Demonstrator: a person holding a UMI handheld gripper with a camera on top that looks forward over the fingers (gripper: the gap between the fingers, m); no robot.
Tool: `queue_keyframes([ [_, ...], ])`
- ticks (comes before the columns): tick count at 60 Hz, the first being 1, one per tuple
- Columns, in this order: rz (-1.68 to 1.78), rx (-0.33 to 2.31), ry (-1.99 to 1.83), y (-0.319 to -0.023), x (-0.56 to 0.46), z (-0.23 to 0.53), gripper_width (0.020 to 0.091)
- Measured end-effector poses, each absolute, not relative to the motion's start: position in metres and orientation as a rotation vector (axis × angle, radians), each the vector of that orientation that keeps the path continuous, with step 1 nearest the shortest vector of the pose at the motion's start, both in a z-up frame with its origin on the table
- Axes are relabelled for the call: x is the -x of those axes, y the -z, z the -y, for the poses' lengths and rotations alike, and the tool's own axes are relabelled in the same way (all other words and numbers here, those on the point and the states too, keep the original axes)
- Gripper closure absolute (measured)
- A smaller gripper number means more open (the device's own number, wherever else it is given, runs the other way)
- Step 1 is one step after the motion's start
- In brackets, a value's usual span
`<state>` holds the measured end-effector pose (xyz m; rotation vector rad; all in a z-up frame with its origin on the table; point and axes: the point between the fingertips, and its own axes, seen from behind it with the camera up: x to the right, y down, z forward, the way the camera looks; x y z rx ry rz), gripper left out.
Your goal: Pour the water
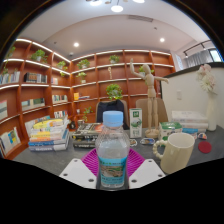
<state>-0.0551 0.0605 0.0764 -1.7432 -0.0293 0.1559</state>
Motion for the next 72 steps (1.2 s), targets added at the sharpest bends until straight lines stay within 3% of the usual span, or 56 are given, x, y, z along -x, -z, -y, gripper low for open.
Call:
queue_keyframes([
  [7,-0.195,1.709,-0.386,-0.091,0.047,-0.06,0.0788],
  [22,-0.793,1.411,-1.0,-0.152,0.02,-0.063,0.0787],
  [47,-1.415,0.832,-1.582,-0.178,-0.045,-0.087,0.0789],
  [62,-1.422,0.921,-1.58,-0.164,-0.031,-0.086,0.079],
  [72,-1.109,1.271,-1.283,-0.172,-0.01,-0.083,0.0788],
])
